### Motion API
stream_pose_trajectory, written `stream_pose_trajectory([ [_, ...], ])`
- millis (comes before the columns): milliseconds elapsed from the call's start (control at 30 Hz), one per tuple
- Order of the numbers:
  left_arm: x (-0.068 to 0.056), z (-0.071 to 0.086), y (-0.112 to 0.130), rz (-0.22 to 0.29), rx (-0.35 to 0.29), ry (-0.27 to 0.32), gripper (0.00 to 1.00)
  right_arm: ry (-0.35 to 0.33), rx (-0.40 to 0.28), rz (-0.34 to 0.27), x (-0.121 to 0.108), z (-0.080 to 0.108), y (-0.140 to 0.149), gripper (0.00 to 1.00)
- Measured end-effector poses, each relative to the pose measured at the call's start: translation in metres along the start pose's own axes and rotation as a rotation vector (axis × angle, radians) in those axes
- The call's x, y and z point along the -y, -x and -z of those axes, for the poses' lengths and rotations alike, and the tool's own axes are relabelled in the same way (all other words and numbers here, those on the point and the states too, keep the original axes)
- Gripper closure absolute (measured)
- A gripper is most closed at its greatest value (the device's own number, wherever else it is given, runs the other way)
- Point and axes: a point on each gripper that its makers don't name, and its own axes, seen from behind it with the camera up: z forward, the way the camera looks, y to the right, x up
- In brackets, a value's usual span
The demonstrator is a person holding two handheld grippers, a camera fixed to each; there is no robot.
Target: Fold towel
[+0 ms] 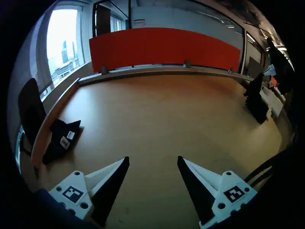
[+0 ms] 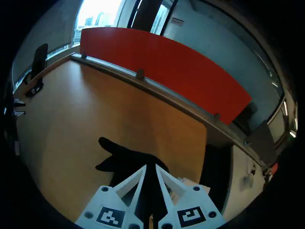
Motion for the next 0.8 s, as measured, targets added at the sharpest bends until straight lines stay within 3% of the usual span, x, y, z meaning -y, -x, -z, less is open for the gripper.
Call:
stream_pose_trajectory([
  [600,0.0,0.003,0.003,-0.004,-0.001,0.009,0.06,-0.005,0.037,-0.051,0.023,0.015,0.05,0.99],
  [800,0.002,0.005,0.002,-0.007,-0.004,0.011,0.06,0.012,0.059,-0.066,0.021,0.016,0.066,0.99],
])
